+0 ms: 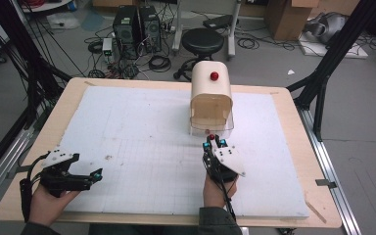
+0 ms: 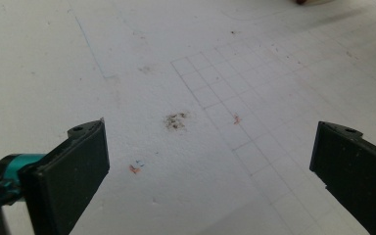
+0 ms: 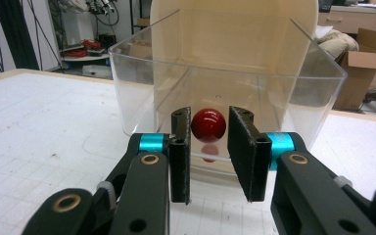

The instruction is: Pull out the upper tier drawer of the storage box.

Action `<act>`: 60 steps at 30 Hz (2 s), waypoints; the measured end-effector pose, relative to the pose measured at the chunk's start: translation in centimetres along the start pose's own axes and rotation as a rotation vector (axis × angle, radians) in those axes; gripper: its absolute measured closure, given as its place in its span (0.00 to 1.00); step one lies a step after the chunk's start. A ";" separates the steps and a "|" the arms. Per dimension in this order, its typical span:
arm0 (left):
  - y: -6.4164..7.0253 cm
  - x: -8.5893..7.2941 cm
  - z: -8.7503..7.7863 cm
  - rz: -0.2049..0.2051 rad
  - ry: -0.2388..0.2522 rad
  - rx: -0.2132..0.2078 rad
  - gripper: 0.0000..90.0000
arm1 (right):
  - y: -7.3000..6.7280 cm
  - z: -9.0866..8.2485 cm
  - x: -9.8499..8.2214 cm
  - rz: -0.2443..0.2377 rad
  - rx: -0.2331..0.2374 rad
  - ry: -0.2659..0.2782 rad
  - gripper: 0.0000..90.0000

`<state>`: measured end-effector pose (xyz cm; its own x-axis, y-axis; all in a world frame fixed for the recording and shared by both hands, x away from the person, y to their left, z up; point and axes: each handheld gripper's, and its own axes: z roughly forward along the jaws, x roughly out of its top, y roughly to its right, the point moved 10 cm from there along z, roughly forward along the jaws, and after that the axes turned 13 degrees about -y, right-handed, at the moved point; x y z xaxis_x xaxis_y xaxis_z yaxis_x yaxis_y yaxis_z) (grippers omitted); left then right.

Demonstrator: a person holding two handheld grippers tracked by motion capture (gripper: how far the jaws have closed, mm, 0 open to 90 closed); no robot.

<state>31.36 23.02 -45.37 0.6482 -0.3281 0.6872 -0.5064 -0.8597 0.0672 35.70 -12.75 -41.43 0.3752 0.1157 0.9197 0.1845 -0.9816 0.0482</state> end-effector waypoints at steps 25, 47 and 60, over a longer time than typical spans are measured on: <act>0.0 0.1 0.0 -0.006 0.002 -0.003 0.02 | 1.4 -2.2 0.4 -0.018 0.192 -0.063 0.37; -0.1 -0.1 -0.3 -0.013 0.006 0.000 0.02 | 2.4 -2.1 0.7 -0.100 0.338 -0.213 0.12; 0.0 -0.2 -0.3 -0.012 0.007 -0.011 0.02 | 3.9 -1.5 -0.1 -0.120 0.380 -0.252 0.09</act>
<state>31.07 23.25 -45.29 0.6501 -0.3155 0.6913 -0.5050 -0.8592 0.0828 34.98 -16.85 -40.77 0.5314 0.3042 0.7906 0.5415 -0.8397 -0.0409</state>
